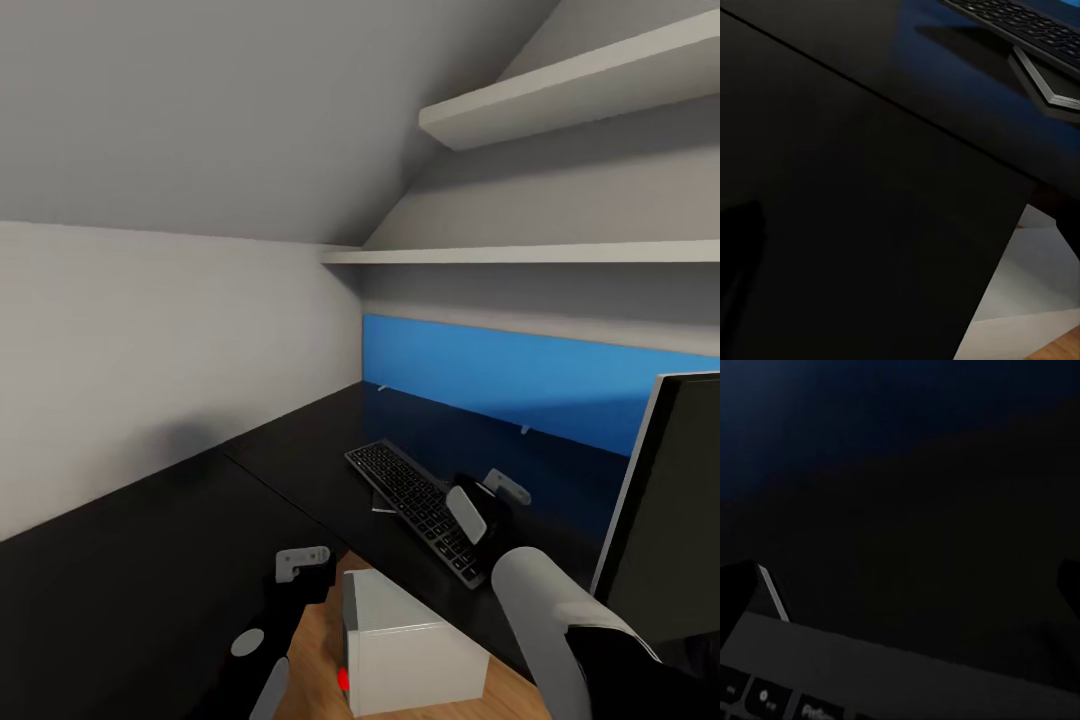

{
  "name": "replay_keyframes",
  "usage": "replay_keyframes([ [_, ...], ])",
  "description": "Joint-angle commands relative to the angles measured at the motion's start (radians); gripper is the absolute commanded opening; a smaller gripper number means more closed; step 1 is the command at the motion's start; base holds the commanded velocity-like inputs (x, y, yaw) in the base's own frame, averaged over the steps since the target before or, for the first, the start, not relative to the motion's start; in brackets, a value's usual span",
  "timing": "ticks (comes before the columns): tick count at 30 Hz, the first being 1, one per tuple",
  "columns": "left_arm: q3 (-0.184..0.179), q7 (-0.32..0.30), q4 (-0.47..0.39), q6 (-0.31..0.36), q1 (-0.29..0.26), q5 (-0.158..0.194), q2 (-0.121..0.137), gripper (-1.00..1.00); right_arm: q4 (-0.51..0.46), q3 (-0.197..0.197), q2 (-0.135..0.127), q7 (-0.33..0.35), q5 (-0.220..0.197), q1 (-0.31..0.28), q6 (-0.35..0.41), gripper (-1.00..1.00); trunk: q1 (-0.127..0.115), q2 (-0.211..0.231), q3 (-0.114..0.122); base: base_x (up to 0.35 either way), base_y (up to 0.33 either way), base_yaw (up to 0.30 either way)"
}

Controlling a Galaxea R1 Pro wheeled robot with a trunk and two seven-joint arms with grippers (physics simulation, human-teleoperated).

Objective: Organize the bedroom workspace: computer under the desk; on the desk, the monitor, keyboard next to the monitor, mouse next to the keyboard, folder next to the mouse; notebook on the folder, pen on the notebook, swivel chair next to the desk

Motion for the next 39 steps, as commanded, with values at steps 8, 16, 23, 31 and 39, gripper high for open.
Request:
replay_keyframes([
  [8, -0.002, 0.009, 0.020, 0.006, 0.000, 0.019, 0.001, 1.00, -0.003, -0.031, 0.001, -0.003, -0.001, 0.000, 0.037, 1.00, 0.000, 0.000, -0.001, 0.000, 0.000, 0.000],
  [16, 0.000, 0.009, 0.020, 0.006, 0.000, 0.019, 0.001, 1.00, -0.003, -0.039, 0.001, -0.003, -0.059, 0.000, 0.053, 1.00, 0.000, 0.000, -0.001, 0.000, 0.000, 0.000],
  [23, 0.000, 0.009, 0.020, 0.006, 0.000, 0.020, 0.001, 1.00, -0.003, -0.039, 0.001, -0.004, -0.080, 0.000, 0.060, 1.00, 0.000, 0.000, -0.001, 0.000, 0.000, 0.000],
  [31, 0.000, 0.008, 0.020, 0.006, 0.000, 0.020, 0.002, 1.00, -0.003, -0.039, 0.001, -0.003, -0.081, 0.000, 0.060, 1.00, 0.000, 0.000, -0.001, 0.000, 0.000, 0.000],
  [39, 0.000, 0.008, 0.020, 0.006, 0.000, 0.020, 0.001, 1.00, -0.003, -0.039, 0.001, -0.003, -0.081, 0.000, 0.060, 1.00, 0.000, 0.000, -0.001, -0.025, 0.018, 0.000],
])
